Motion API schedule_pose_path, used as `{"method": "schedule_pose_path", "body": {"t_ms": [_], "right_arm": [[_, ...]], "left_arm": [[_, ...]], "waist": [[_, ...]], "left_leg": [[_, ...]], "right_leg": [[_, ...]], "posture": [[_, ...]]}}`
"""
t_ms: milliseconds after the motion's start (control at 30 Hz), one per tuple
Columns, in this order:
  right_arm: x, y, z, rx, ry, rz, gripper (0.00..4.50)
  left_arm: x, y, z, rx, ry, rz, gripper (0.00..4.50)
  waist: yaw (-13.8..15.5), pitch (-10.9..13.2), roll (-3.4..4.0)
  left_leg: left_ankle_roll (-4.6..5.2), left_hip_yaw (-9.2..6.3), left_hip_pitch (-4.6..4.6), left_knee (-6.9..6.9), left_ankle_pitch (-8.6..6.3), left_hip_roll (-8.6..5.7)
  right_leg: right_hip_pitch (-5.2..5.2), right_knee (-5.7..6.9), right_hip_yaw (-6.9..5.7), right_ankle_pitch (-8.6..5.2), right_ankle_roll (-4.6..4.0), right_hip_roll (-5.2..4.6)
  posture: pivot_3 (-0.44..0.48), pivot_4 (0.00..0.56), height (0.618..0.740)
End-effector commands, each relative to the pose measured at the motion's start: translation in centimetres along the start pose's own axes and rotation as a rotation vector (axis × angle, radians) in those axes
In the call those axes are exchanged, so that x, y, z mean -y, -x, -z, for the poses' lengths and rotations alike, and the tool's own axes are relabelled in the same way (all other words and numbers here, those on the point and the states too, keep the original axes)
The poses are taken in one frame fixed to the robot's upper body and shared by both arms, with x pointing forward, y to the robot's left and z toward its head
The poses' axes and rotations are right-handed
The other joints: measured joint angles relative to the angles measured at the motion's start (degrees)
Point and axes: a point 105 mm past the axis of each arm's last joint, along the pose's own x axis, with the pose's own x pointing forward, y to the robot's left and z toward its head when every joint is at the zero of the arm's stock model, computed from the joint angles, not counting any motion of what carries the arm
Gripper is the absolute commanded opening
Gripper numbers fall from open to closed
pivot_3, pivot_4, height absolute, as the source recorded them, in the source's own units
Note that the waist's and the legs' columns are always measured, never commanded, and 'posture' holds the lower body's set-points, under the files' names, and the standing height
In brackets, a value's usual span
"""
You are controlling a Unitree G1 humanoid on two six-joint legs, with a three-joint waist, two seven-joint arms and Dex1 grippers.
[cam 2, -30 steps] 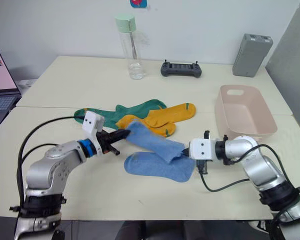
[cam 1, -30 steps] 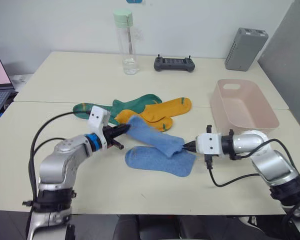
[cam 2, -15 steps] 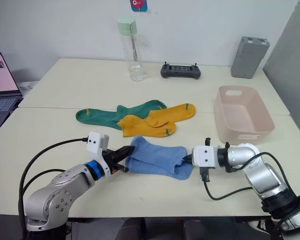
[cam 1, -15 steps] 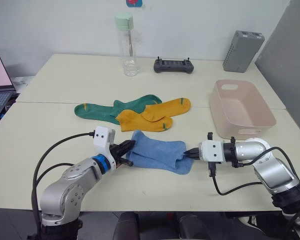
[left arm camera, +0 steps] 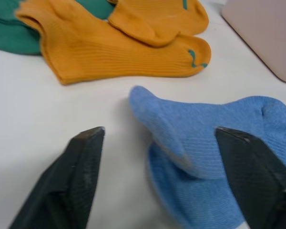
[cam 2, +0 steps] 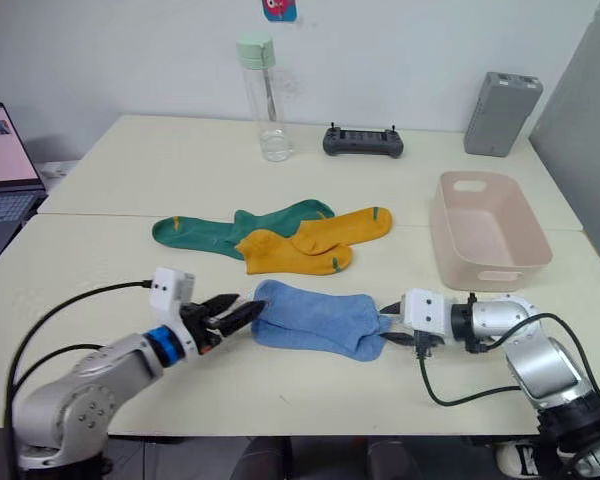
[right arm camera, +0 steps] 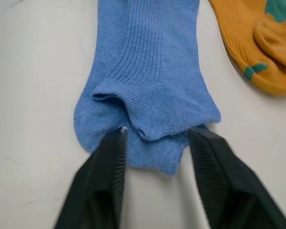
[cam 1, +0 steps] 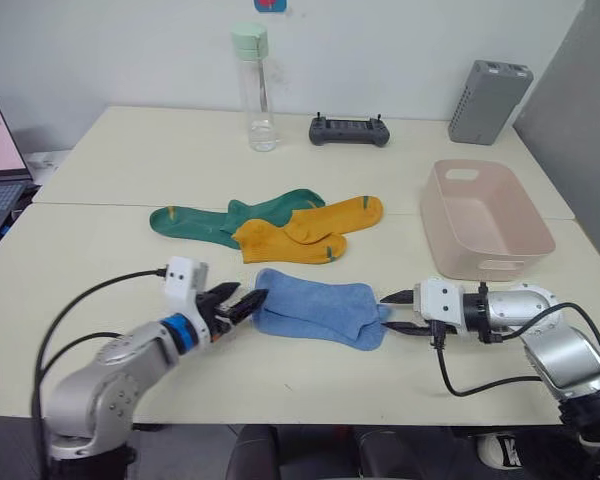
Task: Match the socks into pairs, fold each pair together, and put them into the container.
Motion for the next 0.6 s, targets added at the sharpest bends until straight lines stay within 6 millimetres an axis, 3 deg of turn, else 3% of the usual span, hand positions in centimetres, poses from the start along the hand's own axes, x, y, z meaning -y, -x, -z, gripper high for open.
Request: {"method": "schedule_pose_path", "body": {"t_ms": [33,133,300,400,467,600], "right_arm": [[2.2,1.0,-1.7,0.099,-0.164,0.164,3.54],[2.7,0.4,-2.3,0.157,-0.308,0.199,4.49],[0.9,0.0,-3.6,0.126,-0.14,0.103,4.49],[-0.3,-0.3,-3.7,0.09,-0.026,0.035,4.49],[-1.4,-1.0,-3.1,0.021,0.138,-0.035,4.49],[-1.5,-1.6,-1.6,-0.052,0.32,-0.081,4.49]], "left_arm": [[-1.8,-0.3,-2.0,0.05,-0.062,-0.015,4.5],[-3.0,-1.2,-2.2,0.034,-0.106,-0.032,4.5],[-0.8,-1.1,-3.9,0.078,-0.313,0.115,4.5],[0.4,0.3,-3.0,0.004,-0.547,0.247,4.5],[0.2,1.1,-2.0,-0.082,-0.774,0.315,4.5],[0.1,1.1,-1.8,-0.095,-0.914,0.392,4.5]], "waist": [[-0.01,-0.01,-0.02],[-0.03,-0.01,-0.02],[0.06,-0.01,-0.02],[-0.05,-0.01,-0.02],[-0.15,-0.01,-0.01],[0.03,-0.01,0.0]], "left_leg": [[0.0,-0.01,0.0,0.0,0.0,0.0],[0.0,-0.01,0.0,0.01,0.0,0.01],[0.0,0.13,-0.31,-0.17,-0.01,0.0],[-0.01,0.09,-0.29,-0.51,-0.02,0.04],[-0.02,0.16,-0.1,-0.84,-0.02,0.04],[-0.02,0.13,-0.07,-0.93,-0.02,0.07]], "right_leg": [[-0.03,0.0,-0.01,0.0,0.0,0.0],[-0.1,0.01,0.0,0.02,0.01,0.0],[-0.16,-0.04,0.05,0.03,0.0,-0.03],[-0.24,-0.03,-0.07,0.05,0.07,0.0],[-0.23,-0.04,-0.05,-0.04,-0.09,-0.01],[-0.25,-0.03,-0.17,-0.31,-0.43,-0.02]], "posture": [[0.0,0.15,0.74],[0.0,0.15,0.74],[0.0,0.15,0.74],[0.0,0.15,0.74],[0.0,0.15,0.74],[0.0,0.15,0.74]]}}
